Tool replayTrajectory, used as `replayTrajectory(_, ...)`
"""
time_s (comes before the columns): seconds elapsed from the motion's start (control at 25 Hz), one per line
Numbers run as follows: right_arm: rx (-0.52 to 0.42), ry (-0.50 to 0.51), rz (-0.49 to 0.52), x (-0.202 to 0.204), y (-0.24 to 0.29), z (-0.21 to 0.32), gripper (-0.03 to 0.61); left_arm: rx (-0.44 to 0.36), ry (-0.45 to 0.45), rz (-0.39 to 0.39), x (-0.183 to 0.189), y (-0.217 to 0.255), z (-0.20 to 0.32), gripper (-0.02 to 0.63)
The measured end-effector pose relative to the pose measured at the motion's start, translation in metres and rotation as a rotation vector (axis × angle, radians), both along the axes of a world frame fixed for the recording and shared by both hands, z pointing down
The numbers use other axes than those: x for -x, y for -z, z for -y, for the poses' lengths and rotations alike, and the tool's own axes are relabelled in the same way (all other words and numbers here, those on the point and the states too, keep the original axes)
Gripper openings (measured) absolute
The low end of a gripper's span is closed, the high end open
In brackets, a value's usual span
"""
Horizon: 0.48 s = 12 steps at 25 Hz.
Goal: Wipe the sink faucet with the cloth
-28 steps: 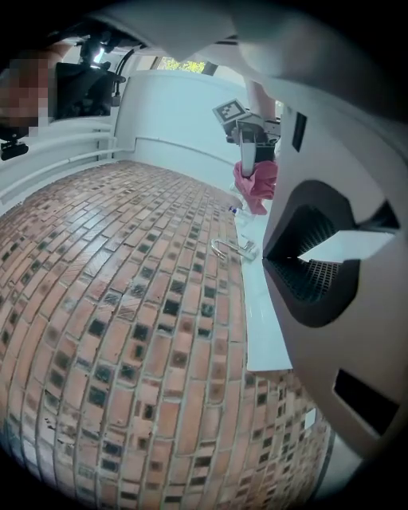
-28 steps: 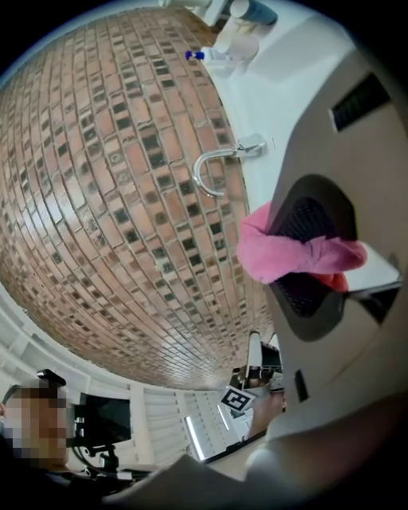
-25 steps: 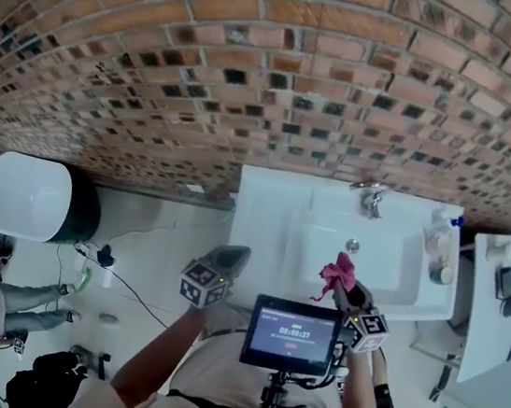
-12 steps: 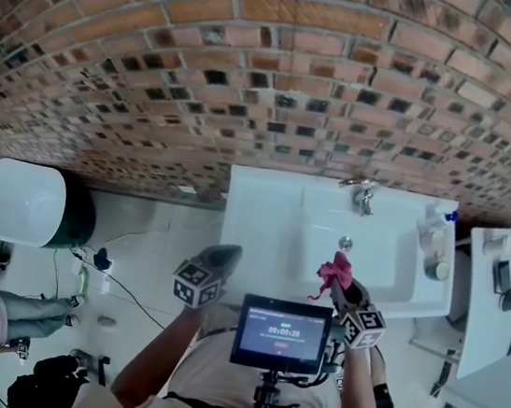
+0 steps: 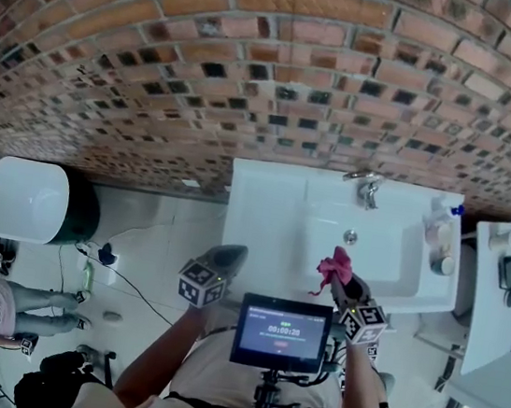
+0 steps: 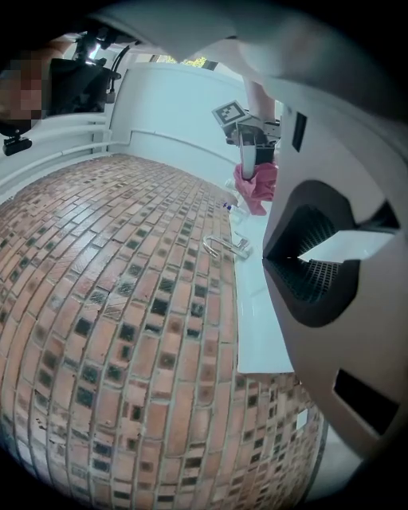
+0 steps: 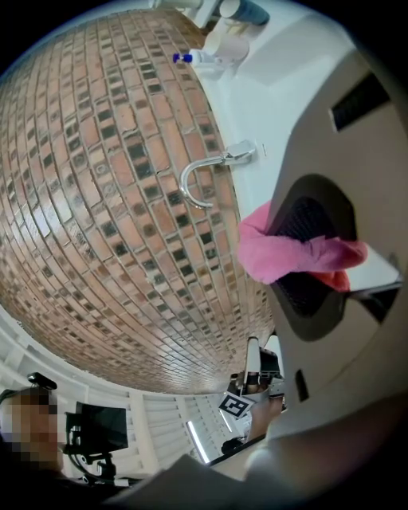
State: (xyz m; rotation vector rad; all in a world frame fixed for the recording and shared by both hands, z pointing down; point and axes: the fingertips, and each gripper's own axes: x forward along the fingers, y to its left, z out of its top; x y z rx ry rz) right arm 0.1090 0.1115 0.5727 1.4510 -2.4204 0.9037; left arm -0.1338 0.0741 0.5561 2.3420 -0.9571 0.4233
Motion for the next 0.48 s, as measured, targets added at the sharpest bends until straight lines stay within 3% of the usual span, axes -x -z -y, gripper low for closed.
replayTrajectory(0.48,0.023,-0.008,0.024,0.007,-0.005,0.013,0.107,0.011,-0.012,-0.003,0.001,-0.002,0.001,-0.008)
